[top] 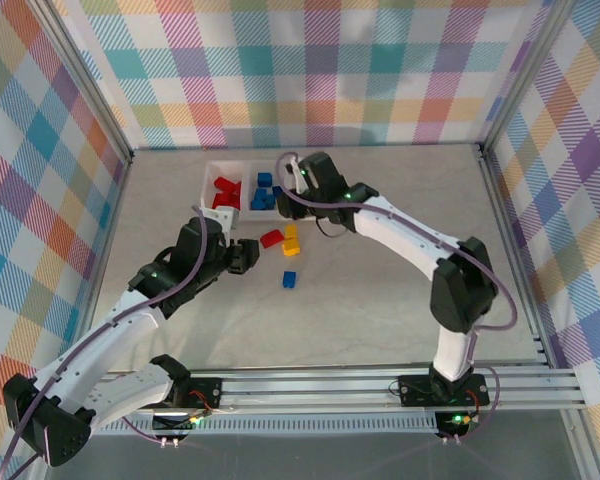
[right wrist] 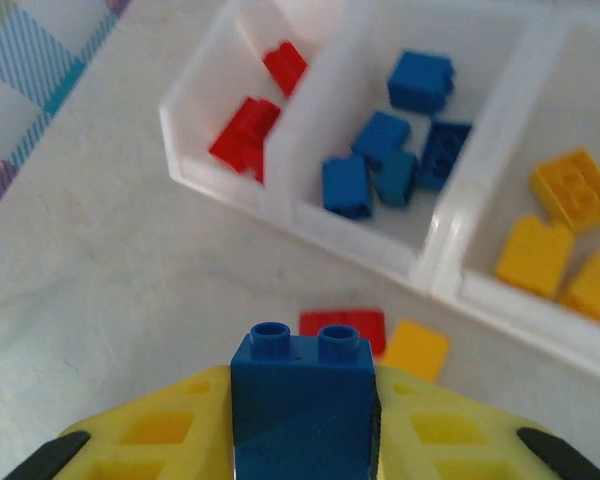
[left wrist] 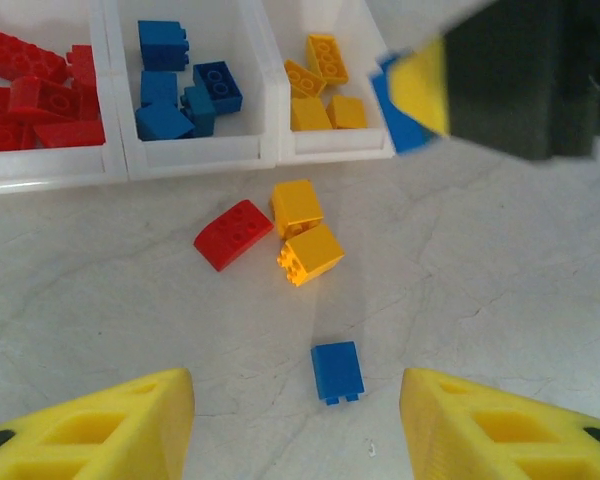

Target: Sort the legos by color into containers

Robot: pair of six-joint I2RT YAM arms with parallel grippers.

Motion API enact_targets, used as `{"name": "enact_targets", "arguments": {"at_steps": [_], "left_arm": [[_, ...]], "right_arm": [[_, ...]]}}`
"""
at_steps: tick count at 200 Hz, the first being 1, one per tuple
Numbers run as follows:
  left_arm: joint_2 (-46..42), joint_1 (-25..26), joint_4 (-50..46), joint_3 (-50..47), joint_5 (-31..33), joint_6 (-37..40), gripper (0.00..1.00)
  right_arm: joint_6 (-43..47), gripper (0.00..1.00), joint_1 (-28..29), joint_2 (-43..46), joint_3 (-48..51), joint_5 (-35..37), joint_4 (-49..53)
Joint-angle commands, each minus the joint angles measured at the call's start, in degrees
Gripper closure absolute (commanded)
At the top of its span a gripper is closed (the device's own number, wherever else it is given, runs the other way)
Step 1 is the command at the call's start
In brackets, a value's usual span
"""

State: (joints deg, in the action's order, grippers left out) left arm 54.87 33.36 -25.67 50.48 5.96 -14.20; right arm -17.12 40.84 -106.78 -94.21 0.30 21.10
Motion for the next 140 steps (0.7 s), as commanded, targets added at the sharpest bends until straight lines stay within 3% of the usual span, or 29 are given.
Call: {"name": "enact_targets", "arguments": {"at_steps": [1,95,119,140], "left_arm": [[-1.4,0.7,-1.8,0.5,1.5,-1.0,0.44],[-2.6,0.8,-4.3,1.5,1.7,-1.4,0.44],[-2.9,0.9,-4.3,1.4,1.4,-1.5,0.43],[-2.7,1.1,-4.1,1.1,0.8,-1.7,0.42]], "right_arm": [[3.5,0.66,-0.9,-5.8,-7.7,-2.3,-0.1],[5.6,0.65,-3.5,-29.0,-32.7,-3.3,-1.8],[5.5,0.59,-3.8,-34.6,-41.7,-2.9,1.5],[4.8,0.46,-4.2,-38.0,-47.2,-3.2,3.7]]}}
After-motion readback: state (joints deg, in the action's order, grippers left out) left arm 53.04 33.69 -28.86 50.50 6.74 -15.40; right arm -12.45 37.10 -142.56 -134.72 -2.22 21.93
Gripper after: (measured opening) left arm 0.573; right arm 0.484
